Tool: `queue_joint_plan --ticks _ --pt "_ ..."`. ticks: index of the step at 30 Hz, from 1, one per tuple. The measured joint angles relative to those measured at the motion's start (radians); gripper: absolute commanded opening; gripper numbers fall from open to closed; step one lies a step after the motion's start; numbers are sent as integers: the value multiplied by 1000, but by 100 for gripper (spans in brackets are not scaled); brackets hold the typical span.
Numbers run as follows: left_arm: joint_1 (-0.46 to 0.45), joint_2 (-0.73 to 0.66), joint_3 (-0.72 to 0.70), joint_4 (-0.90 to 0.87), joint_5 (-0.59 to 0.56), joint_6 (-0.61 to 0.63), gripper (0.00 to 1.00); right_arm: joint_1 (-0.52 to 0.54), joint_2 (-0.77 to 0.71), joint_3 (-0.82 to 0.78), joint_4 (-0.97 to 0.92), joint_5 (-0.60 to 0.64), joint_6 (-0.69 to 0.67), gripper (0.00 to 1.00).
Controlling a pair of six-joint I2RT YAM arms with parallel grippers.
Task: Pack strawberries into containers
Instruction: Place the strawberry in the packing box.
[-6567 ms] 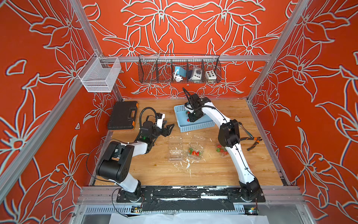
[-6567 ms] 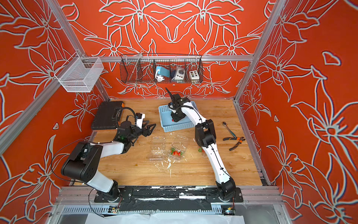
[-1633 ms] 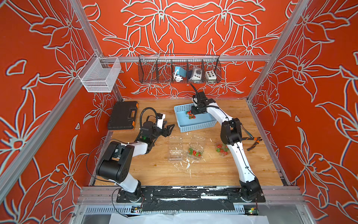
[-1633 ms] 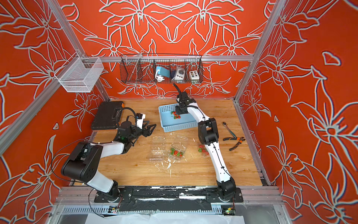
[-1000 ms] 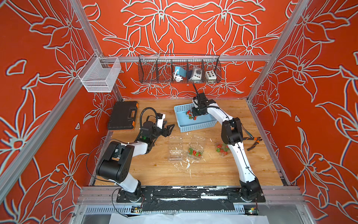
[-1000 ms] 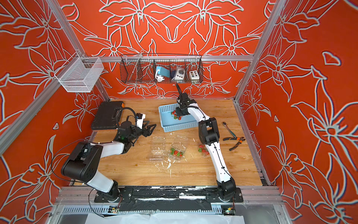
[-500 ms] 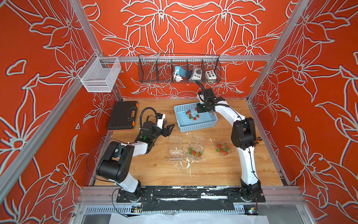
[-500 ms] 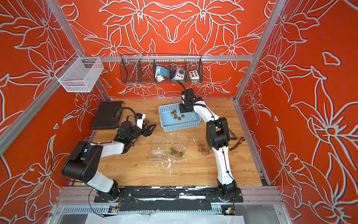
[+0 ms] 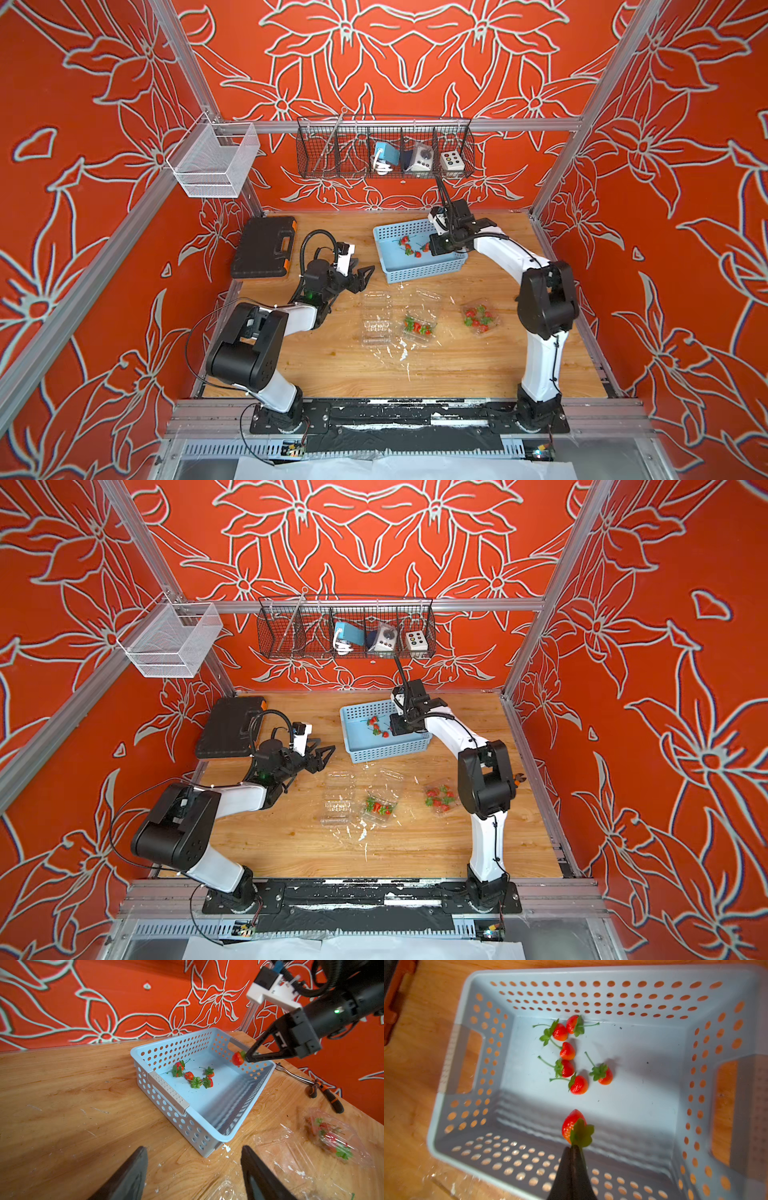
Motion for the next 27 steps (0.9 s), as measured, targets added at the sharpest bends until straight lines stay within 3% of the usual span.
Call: queue_joint_plan --ticks 16,27 --pt "-68 -144 -67 -10 -58 -11 70 293 -523 -560 25 -3 31 0" --pt "-169 -196 -63 -49 -100 -19 70 428 -579 -765 40 43 119 0"
